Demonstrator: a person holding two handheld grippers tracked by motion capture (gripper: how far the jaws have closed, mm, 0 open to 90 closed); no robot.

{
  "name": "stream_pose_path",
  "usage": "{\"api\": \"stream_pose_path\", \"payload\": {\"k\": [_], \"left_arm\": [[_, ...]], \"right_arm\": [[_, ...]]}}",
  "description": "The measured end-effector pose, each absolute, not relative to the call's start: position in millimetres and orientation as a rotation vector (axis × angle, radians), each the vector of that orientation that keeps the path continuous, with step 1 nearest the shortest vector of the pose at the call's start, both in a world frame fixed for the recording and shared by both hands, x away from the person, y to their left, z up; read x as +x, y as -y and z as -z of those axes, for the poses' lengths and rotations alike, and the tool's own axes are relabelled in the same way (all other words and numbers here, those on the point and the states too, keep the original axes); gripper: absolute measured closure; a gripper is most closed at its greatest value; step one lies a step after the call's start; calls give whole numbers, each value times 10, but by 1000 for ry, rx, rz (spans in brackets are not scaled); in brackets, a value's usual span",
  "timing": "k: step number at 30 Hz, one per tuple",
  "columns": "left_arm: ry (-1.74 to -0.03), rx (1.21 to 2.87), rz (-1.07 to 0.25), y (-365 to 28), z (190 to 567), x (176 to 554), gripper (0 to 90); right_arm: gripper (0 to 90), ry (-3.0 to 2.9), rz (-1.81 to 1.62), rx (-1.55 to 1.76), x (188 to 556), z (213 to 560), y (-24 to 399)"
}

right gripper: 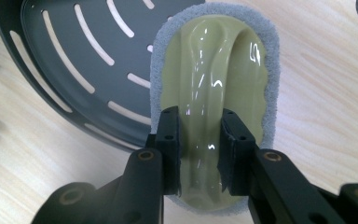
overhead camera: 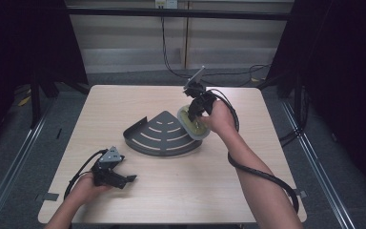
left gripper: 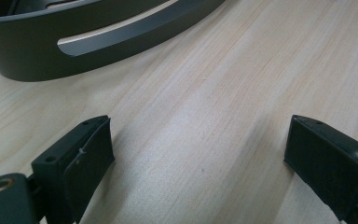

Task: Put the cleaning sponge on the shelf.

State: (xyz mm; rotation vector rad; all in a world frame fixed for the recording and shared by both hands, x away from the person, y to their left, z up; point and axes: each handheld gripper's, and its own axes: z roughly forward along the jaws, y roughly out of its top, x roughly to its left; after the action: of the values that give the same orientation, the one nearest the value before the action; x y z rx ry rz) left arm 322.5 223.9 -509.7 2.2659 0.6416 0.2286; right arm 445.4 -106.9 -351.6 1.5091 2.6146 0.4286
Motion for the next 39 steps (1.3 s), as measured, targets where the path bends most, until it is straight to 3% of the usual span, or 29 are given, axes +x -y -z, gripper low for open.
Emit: {"api": "stream_pose_path", "payload": {"k": [39], "left_arm": [[-641,2265,-228,-2239,5097,3226,74]], "right_arm": [[726,-2677,-473,1435,4720,3739,742]]}}
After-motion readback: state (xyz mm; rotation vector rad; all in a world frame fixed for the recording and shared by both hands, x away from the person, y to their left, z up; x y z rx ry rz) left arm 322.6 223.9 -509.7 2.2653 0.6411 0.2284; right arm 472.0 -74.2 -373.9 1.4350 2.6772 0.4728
